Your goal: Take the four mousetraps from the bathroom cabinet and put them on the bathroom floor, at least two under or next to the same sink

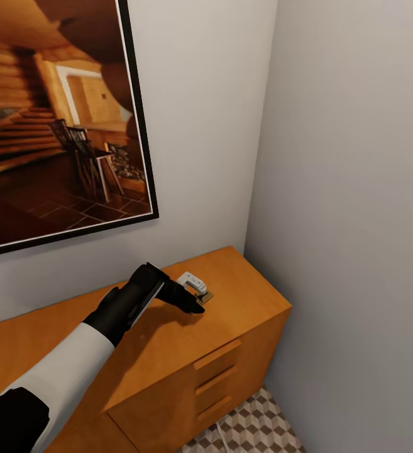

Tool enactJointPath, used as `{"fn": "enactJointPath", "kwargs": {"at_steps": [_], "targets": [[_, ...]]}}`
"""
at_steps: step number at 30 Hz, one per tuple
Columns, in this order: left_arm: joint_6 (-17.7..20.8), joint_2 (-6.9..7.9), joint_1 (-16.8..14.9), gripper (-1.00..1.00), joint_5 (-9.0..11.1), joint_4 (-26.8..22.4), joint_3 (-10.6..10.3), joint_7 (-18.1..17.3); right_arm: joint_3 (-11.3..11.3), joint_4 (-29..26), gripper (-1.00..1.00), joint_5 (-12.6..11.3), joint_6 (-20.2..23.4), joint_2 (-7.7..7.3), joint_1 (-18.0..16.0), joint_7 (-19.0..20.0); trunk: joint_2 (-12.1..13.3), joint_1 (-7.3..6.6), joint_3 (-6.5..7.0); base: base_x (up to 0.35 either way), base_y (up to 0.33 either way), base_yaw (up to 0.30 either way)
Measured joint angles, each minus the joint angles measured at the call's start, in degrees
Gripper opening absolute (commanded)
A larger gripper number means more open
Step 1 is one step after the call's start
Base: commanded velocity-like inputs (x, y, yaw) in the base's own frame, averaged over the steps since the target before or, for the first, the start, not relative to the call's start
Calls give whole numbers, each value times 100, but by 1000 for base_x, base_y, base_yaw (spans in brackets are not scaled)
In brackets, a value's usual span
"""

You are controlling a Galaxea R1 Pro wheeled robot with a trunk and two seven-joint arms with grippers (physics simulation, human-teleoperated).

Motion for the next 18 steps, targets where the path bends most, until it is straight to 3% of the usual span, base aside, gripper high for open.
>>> {"fn": "enactJointPath", "kwargs": {"at_steps": [18], "targets": [[0,-6,0,100,-1,125,-13,0,0,0,100,0,0,0,-2,0,0,0,0,0,0,0]]}}
